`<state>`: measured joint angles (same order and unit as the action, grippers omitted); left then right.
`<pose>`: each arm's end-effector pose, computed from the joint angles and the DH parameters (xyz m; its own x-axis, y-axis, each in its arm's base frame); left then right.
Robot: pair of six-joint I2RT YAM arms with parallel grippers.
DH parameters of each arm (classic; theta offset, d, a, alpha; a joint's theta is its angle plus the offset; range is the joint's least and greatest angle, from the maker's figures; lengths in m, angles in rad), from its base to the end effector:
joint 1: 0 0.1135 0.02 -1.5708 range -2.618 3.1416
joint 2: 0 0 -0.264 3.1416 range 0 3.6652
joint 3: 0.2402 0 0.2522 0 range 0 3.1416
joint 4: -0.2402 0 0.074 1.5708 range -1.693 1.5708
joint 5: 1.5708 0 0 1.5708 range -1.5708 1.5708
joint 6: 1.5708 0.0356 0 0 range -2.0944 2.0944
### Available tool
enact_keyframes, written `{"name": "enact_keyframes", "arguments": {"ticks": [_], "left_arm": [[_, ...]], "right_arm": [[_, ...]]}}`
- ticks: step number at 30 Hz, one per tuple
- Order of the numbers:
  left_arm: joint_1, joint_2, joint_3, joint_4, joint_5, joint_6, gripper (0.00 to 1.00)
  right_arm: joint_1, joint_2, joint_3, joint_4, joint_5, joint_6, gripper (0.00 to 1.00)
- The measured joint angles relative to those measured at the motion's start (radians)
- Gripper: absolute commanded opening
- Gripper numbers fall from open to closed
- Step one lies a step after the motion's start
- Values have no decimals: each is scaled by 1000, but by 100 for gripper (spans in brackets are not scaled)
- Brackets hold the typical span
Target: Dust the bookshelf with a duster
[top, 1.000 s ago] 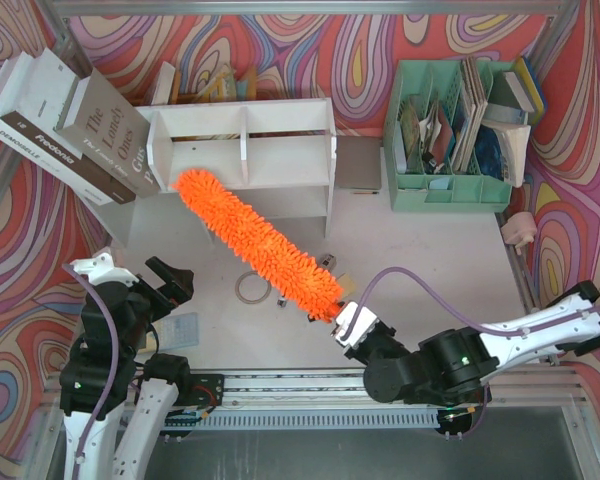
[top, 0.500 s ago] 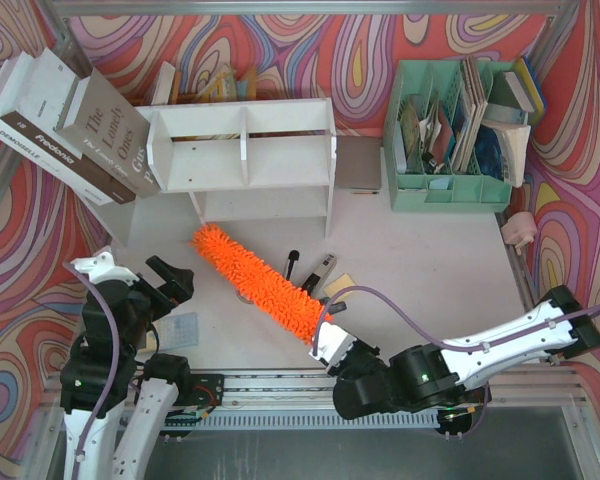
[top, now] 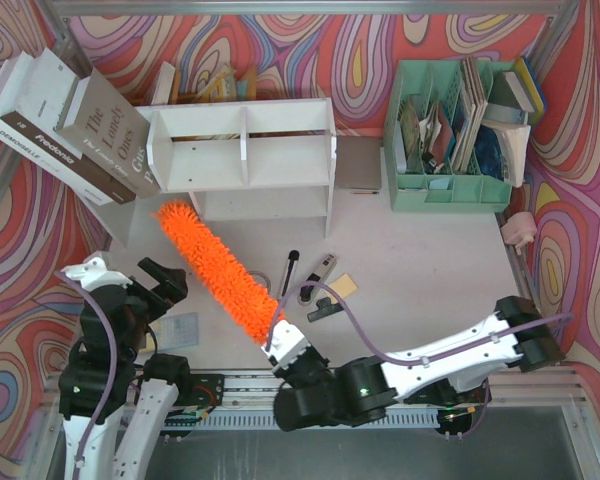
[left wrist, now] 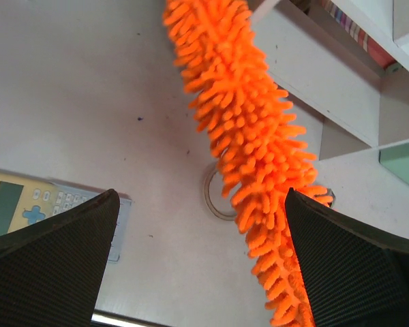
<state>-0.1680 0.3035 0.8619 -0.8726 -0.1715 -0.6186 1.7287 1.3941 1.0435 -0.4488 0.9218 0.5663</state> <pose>0.0481 -0.0020 0.3394 -0.2510 -0.5370 -0.8054 -0.1728 0.8435 -0.5085 -0.0177 0.2917 0.2771 -0.2719 -0.3542 -0.8948 -0.6379 0.7625 -0.1080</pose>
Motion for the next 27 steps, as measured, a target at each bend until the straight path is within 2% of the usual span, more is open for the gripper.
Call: {"name": "enact_keyframes", "arguments": {"ticks": [7, 13, 21, 27], "left_arm": [[0, -101, 0, -23, -114, -37, 98], [0, -147, 2, -42, -191, -43, 98], [0, -170, 2, -45, -212, -44, 98], [0, -180, 2, -46, -211, -44, 98]], "right_arm": [[-50, 198, 177, 77, 19, 177, 0], [-95, 233, 203, 142, 12, 311, 0], [-98, 326, 313, 256, 66, 351, 0], [-103, 402, 351, 373, 80, 315, 0]]}}
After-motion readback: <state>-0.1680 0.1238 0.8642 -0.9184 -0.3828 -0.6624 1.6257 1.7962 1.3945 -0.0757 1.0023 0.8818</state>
